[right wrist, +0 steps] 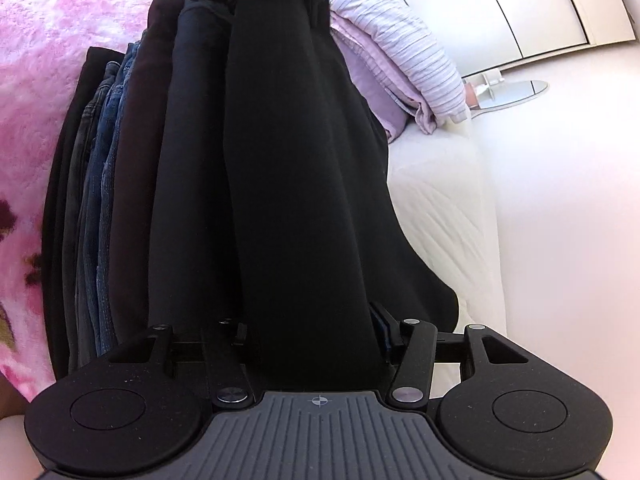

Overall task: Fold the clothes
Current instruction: 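Lower the folded jacket onto the top of the clothes stack, then open both grippers and release the jacket on the stack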

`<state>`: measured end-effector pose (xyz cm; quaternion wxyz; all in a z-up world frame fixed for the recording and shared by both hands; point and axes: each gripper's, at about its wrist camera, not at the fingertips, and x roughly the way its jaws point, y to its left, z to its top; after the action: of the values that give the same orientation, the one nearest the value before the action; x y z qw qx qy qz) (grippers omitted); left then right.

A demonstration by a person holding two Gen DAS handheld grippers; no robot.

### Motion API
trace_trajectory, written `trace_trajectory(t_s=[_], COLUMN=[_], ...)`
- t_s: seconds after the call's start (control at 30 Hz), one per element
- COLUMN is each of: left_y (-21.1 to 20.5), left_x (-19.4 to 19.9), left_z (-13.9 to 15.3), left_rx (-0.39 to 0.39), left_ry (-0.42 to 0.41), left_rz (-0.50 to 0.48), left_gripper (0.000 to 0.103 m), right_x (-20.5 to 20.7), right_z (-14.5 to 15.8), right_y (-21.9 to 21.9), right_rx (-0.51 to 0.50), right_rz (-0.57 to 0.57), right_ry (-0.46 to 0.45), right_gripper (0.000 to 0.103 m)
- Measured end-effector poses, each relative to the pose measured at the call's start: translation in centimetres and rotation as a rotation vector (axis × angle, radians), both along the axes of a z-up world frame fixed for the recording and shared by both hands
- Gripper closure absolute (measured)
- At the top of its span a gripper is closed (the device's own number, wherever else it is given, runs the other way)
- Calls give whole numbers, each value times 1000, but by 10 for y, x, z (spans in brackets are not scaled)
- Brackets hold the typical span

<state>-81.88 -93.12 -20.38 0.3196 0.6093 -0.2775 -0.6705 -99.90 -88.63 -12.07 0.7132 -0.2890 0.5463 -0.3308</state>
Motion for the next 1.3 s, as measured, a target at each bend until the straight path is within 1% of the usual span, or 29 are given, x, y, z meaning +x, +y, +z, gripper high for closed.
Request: trace_trajectory(t_s=[0.1,0.13,0.17,0.2,0.23,0.3,0.37,0.4,0.43,0.5,0.53,0.63,0.73,0.8,0.87,0.97,1.0,1.03,1.07,1.13,1.2,1.27,1.3], left_y=[4,7,11,14,18,26,30,30,30,30,31,30,16,14,18,31,35,39,41,43,21,33,35], left_x=[-1,1,2,3,3,3,5,7,10,15,18,14,9,8,10,14,15,17,21,30,33,72,73], left_z=[-1,2,3,3,-2,-15,-15,-11,-6,0,3,0,-4,-2,4,13,15,17,21,28,47,63,67], left_rx=[-19,-29,-31,-33,-30,-47,-62,-62,-62,-59,-57,-41,-8,4,12,3,4,6,15,34,71,100,119], left_ry=[7,27,44,58,44,-3,-12,-8,-4,9,15,0,-15,-10,-5,8,11,14,34,76,197,341,411], left_rz=[-9,-10,-11,-13,-25,-65,-83,-73,-63,-37,-24,-8,23,32,35,64,96,130,192,316,484,638,692], left_gripper=[64,64,64,62,58,58,56,54,51,48,48,48,47,48,48,47,47,48,48,49,50,50,50], right_x=[-18,-22,-25,-27,-28,-27,-24,-23,-25,-30,-31,-35,-39,-42,-47,-41,-42,-41,-40,-42,-46,-49,-50], right_z=[2,7,12,12,9,-8,-21,-19,-14,-4,-3,1,4,6,9,5,7,8,9,15,27,39,45], right_y=[-13,-13,-11,-8,-5,4,11,14,16,18,18,20,22,24,28,34,36,38,39,42,49,59,69], right_rx=[58,54,45,43,49,69,42,26,30,54,59,75,92,100,98,89,89,93,98,121,140,163,184], right_rz=[-1,-8,-24,-41,-54,-57,-44,-45,-57,-86,-91,-107,-122,-126,-117,-125,-135,-153,-177,-243,-332,-428,-483], right_ry=[-16,-28,-46,-55,-53,-13,39,52,41,1,-6,-27,-49,-54,-48,-60,-65,-73,-82,-121,-190,-279,-342], right_gripper=[54,56,56,56,56,56,54,52,49,47,47,47,47,47,47,47,44,35,34,34,33,33,33])
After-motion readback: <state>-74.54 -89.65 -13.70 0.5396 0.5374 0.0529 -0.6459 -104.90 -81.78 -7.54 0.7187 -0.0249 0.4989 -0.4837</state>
